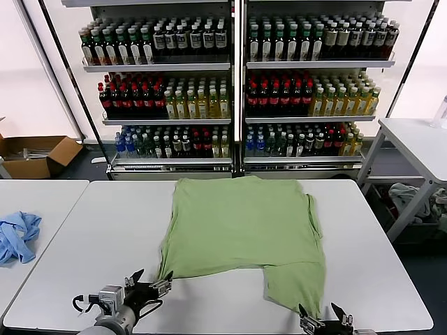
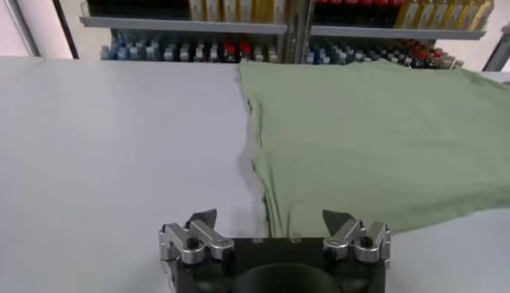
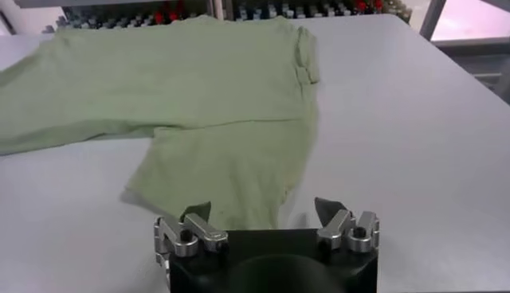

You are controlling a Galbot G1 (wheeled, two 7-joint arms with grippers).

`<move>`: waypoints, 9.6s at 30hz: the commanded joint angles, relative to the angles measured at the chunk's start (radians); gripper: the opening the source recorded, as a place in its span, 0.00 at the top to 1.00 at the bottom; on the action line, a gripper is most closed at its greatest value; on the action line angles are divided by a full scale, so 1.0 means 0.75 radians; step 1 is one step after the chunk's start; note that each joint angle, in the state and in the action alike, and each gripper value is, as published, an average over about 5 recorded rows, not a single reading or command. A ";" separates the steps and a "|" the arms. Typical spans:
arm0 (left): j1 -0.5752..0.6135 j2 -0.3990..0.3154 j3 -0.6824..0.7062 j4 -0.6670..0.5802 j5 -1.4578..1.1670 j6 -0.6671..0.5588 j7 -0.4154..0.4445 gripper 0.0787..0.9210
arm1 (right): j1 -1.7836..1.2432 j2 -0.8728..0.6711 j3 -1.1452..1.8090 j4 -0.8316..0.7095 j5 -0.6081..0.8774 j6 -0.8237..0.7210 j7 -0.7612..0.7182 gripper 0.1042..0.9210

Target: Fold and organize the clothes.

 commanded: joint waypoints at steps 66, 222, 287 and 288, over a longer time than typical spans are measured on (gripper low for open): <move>-0.472 0.042 0.125 0.069 -0.096 -0.051 0.030 0.99 | 0.718 -0.103 0.014 -0.206 -0.144 -0.021 -0.127 1.00; -0.480 0.103 0.208 0.370 0.069 -0.198 0.160 1.00 | 0.698 -0.246 -0.124 -0.482 -0.154 0.214 -0.377 0.99; 0.467 0.135 0.027 -0.336 0.560 -0.415 -0.404 0.45 | -0.339 -0.223 0.340 0.237 -0.384 0.239 -0.142 0.46; 0.401 0.128 0.022 -0.339 0.542 -0.408 -0.383 0.42 | -0.253 -0.226 0.353 0.237 -0.339 0.218 -0.156 0.41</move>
